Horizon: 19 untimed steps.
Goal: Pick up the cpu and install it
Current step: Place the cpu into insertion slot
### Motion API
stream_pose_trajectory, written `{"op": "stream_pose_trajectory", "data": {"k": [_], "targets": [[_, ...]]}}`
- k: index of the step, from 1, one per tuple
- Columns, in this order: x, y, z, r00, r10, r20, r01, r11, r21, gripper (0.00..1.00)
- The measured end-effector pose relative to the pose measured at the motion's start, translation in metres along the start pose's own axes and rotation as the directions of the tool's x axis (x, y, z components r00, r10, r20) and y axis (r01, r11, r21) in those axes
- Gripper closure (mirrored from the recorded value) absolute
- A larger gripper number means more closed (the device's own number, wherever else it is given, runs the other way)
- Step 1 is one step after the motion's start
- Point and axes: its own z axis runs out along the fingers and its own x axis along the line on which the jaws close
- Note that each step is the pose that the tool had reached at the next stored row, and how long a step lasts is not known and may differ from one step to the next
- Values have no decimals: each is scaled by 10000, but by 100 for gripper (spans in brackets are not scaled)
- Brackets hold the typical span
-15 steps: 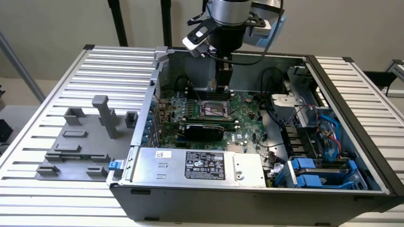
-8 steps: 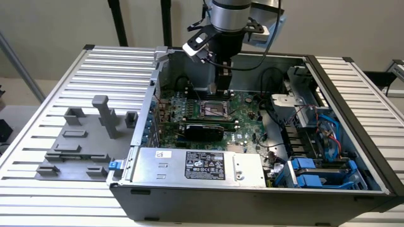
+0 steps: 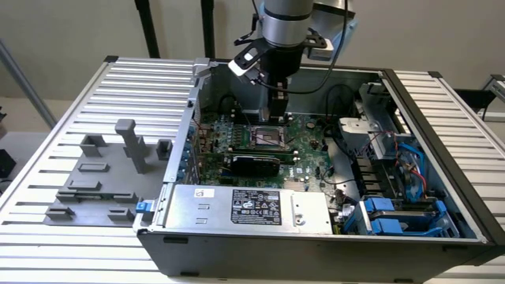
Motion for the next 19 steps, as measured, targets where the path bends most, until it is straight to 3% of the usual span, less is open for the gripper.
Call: {"op": "stream_pose_trajectory", "data": {"k": [19], "targets": [[21,3,345,10000,0,2,0,10000,1,45]]}}
